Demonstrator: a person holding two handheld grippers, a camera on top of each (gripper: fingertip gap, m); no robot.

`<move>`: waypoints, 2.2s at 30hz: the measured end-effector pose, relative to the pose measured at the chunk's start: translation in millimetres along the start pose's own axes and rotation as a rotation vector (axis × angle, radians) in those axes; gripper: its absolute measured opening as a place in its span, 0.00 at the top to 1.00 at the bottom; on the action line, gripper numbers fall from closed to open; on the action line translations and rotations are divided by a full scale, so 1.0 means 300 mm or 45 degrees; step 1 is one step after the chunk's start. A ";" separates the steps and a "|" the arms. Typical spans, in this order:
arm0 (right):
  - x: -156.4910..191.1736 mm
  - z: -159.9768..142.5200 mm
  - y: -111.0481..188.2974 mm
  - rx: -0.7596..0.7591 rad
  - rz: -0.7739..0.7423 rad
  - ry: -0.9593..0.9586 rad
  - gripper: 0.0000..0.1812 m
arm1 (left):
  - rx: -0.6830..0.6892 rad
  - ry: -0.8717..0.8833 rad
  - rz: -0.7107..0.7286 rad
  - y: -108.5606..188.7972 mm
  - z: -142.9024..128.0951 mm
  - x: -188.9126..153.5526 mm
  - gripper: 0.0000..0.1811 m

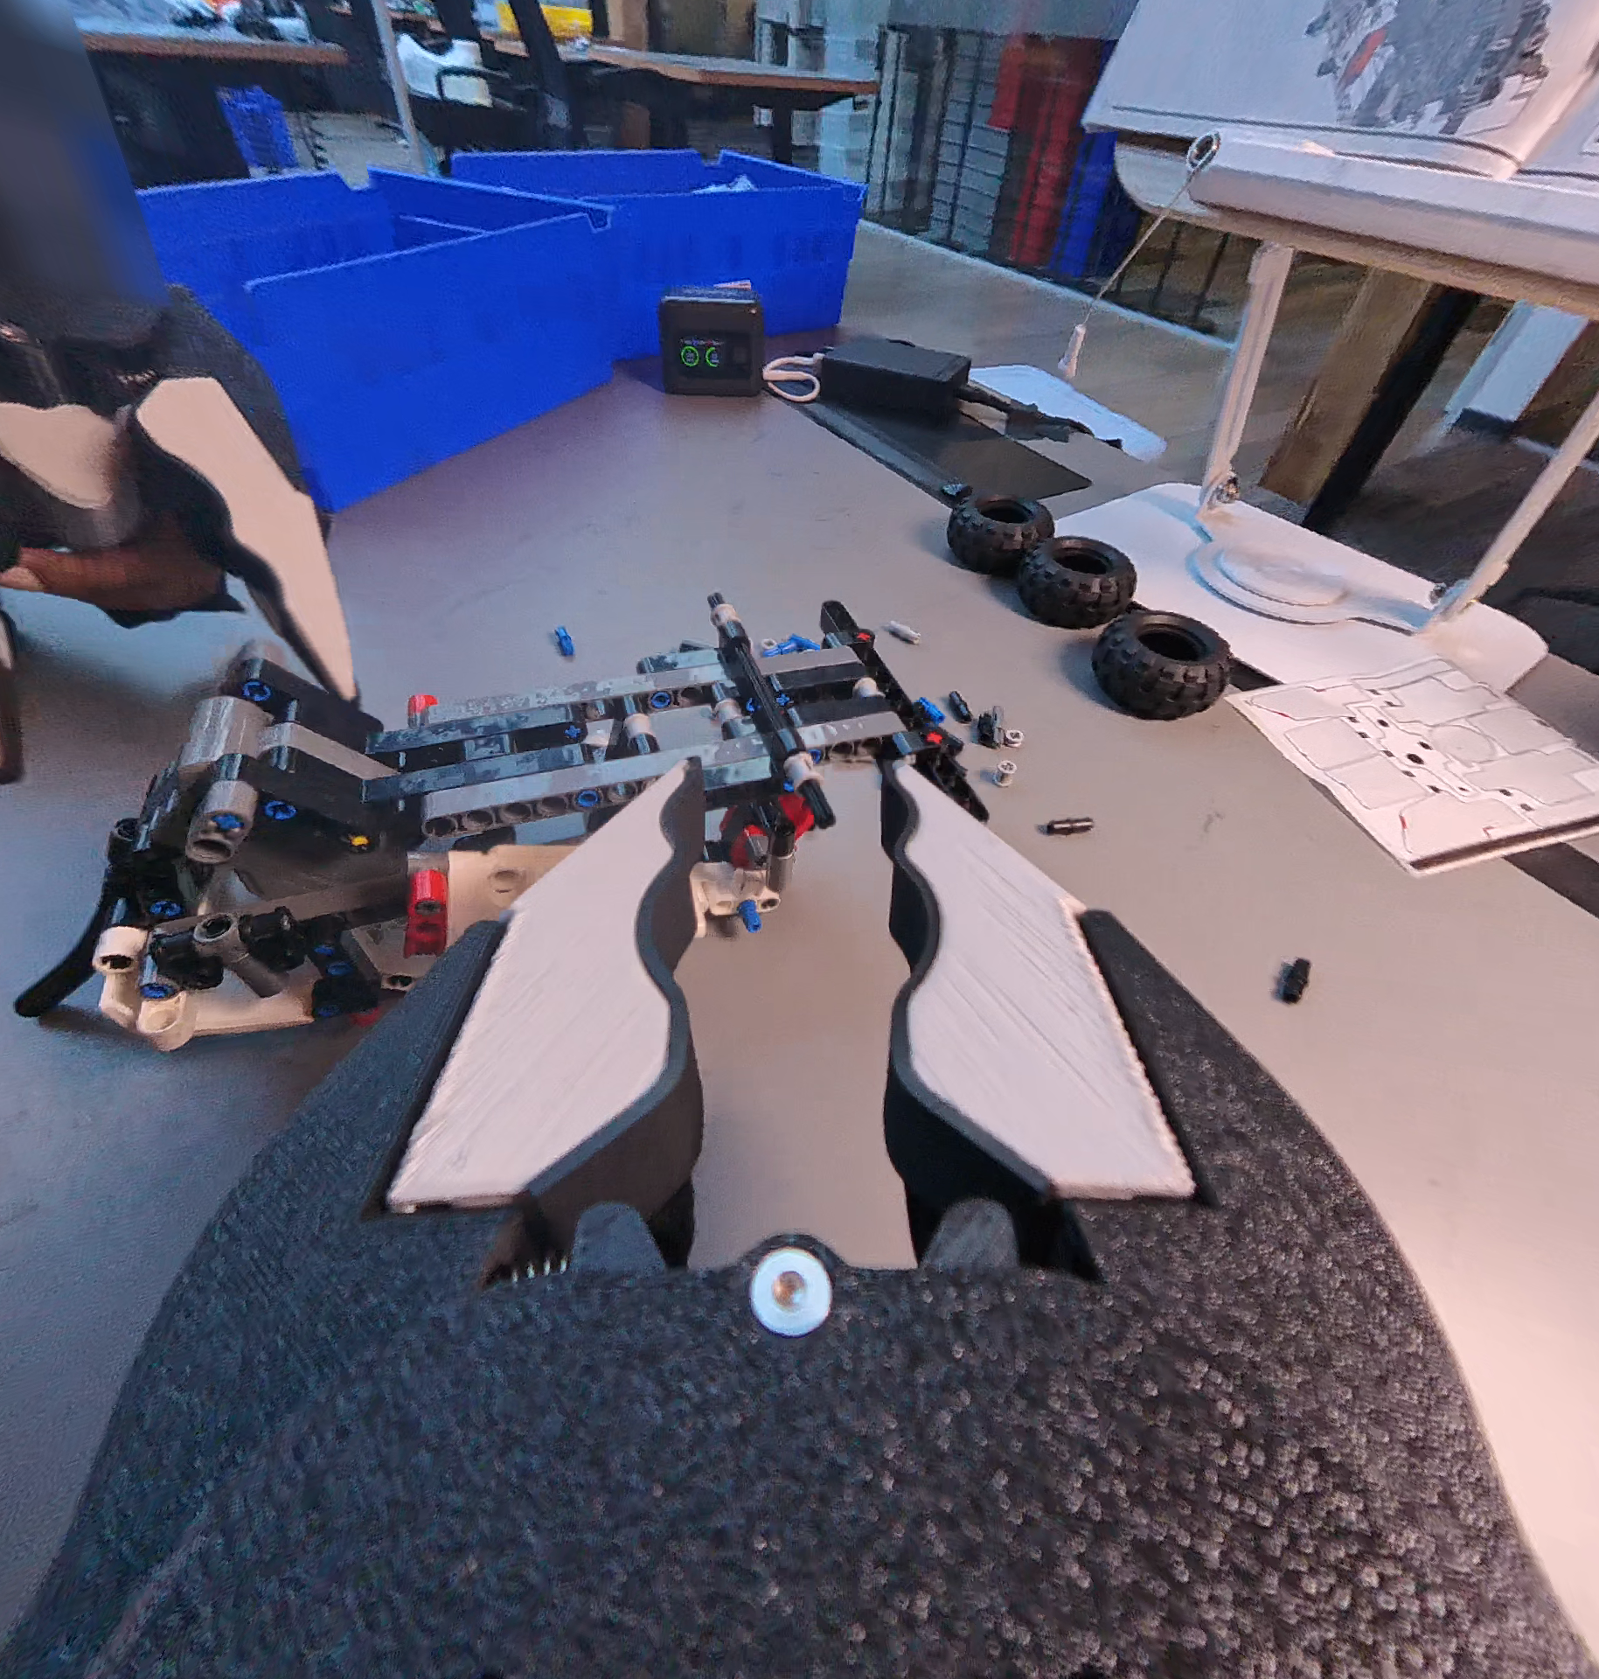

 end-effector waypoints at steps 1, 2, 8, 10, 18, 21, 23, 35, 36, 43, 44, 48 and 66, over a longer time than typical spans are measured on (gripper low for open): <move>-0.016 0.005 -0.014 0.000 0.007 0.007 0.79 | -0.047 0.003 0.059 0.003 0.004 0.023 0.63; -0.028 0.005 -0.030 0.012 0.028 0.007 0.79 | -0.093 0.006 0.106 0.005 0.008 0.041 0.63; -0.014 0.011 -0.047 0.008 0.331 -0.088 1.00 | -0.355 0.015 0.256 0.050 0.047 0.094 0.66; 0.033 0.017 -0.030 0.004 0.483 -0.103 1.00 | -0.406 -0.044 0.337 0.080 0.069 0.098 0.69; 0.097 0.066 -0.014 -0.066 0.496 -0.027 1.00 | -0.331 -0.180 0.452 0.019 0.114 0.118 0.77; 0.027 0.069 0.017 -0.030 0.292 0.026 0.83 | -0.326 -0.124 0.455 0.006 0.107 0.151 0.76; 0.004 0.036 0.016 0.031 0.228 0.051 0.77 | -0.319 -0.123 0.477 0.005 0.102 0.160 0.77; 0.155 -0.001 -0.035 0.038 0.659 -0.016 0.97 | -0.280 -0.253 0.402 -0.006 0.129 0.087 0.79; 0.176 0.001 -0.035 0.035 0.691 -0.002 0.97 | -0.243 -0.272 0.372 -0.015 0.127 0.077 0.80; 0.257 0.007 -0.035 0.038 0.762 0.109 0.97 | -0.033 -0.411 0.202 -0.040 0.098 0.005 0.91; 0.257 0.007 -0.033 0.037 0.759 0.111 0.97 | 0.003 -0.430 0.198 -0.042 0.094 -0.002 0.91; 0.256 0.005 -0.027 0.038 0.753 0.113 0.97 | 0.095 -0.424 0.206 -0.045 0.096 -0.013 0.92; 0.259 -0.003 -0.003 0.081 0.817 0.127 0.97 | 0.222 -0.398 0.137 -0.059 0.115 -0.025 0.98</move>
Point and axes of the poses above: each gripper's, where its closed fingertips meet, y back along the fingers, z out of its top, x = y × z across the jaws, the point moved 8 cm from there along y, back along the fingers, and after that the axes turned 3 degrees about -z, right-handed, at the moved point
